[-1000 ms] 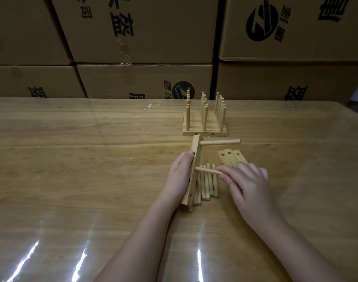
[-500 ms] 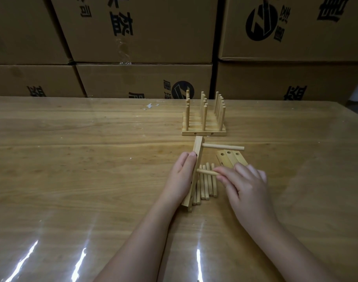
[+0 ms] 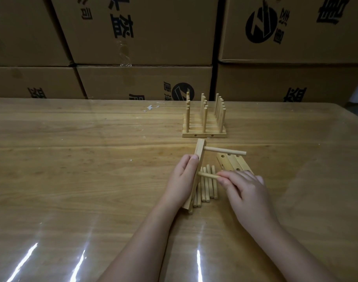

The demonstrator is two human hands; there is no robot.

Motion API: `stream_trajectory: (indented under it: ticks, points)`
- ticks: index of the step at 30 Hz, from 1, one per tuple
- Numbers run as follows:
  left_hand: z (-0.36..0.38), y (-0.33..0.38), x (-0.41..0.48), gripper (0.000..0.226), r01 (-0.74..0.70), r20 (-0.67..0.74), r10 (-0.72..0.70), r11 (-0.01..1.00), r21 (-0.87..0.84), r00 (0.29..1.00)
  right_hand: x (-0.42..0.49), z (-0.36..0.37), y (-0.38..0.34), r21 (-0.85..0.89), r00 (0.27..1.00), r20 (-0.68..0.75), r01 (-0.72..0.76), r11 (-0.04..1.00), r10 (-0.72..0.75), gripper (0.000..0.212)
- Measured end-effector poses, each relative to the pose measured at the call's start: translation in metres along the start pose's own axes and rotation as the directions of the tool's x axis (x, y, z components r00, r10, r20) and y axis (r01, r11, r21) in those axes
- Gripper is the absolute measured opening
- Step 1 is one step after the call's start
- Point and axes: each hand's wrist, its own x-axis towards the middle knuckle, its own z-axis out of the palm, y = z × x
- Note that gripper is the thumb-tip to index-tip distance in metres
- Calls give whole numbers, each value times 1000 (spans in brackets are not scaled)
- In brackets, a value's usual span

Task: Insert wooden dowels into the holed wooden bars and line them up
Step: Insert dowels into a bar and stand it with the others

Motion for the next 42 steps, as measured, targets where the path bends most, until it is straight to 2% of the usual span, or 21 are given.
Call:
stream_trajectory:
  ticks: [4, 7, 13, 18, 25, 42]
  points:
    - [-1, 1, 1, 33, 58, -6, -59, 997, -43, 998, 0, 0, -1, 110, 1000, -4, -25, 994, 26, 27]
    - [-4, 2, 3, 33, 77, -58, -81, 995, -65, 995, 0, -5, 5, 179, 995, -86, -40, 983, 56, 32]
    - [-5, 1, 5, 34, 67, -121, -75, 995, -72, 990, 1, -6, 8, 146, 980, -196, 44, 988, -14, 22]
    - [-3, 0, 5, 33, 55, -90, -58, 998, -42, 994, 2, -7, 12, 76, 987, -141, 87, 993, -75, 30]
    - [-2, -1, 5, 31, 61, -76, -66, 996, -58, 995, 3, -7, 9, 48, 991, -106, 87, 995, -82, 32]
    - [-1, 1, 3, 30, 71, -79, -76, 995, -71, 994, 4, -7, 10, 94, 998, -62, 9, 996, -3, 34]
